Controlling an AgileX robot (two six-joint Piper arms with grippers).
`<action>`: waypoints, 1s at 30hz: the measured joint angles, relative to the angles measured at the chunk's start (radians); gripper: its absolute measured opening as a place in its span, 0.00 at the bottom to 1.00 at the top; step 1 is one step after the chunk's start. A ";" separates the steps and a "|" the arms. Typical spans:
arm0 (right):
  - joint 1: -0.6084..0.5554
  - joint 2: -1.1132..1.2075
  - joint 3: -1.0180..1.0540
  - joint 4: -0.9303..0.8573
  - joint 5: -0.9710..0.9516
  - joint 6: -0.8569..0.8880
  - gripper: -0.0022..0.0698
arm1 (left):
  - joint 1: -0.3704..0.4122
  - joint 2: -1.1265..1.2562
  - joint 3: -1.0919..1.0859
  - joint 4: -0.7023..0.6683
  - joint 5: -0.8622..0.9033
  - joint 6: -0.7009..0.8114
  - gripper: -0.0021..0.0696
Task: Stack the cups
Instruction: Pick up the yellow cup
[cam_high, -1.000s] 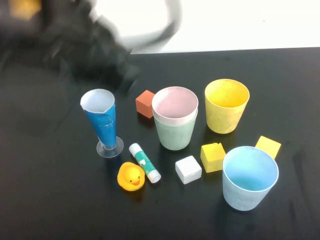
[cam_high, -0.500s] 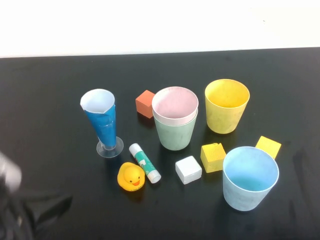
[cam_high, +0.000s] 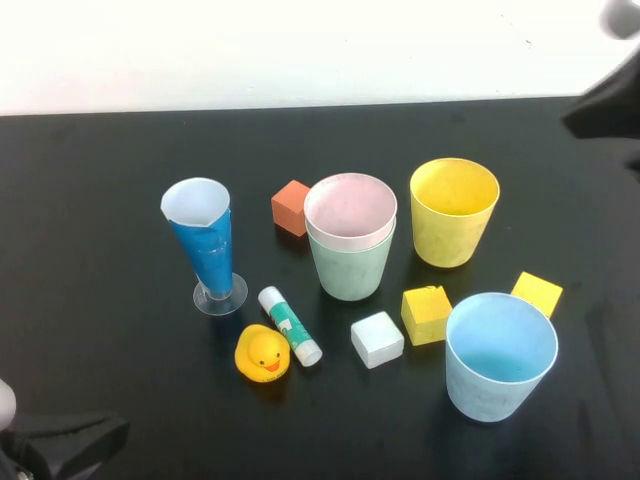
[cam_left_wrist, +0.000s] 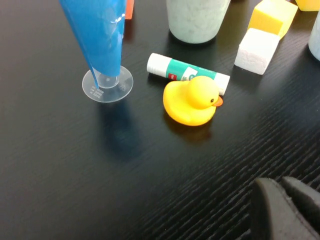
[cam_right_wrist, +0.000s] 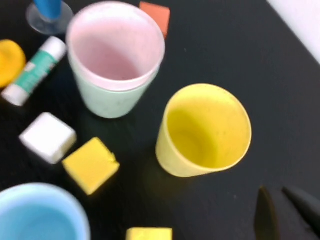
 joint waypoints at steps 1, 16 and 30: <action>0.013 0.028 -0.021 -0.026 0.000 0.014 0.03 | 0.000 0.000 0.000 0.002 0.000 -0.002 0.03; 0.034 0.444 -0.299 -0.057 0.067 0.157 0.68 | 0.000 0.000 0.001 0.008 0.000 -0.004 0.03; 0.034 0.573 -0.376 -0.074 0.138 0.178 0.08 | 0.000 0.000 0.001 0.008 0.000 -0.008 0.03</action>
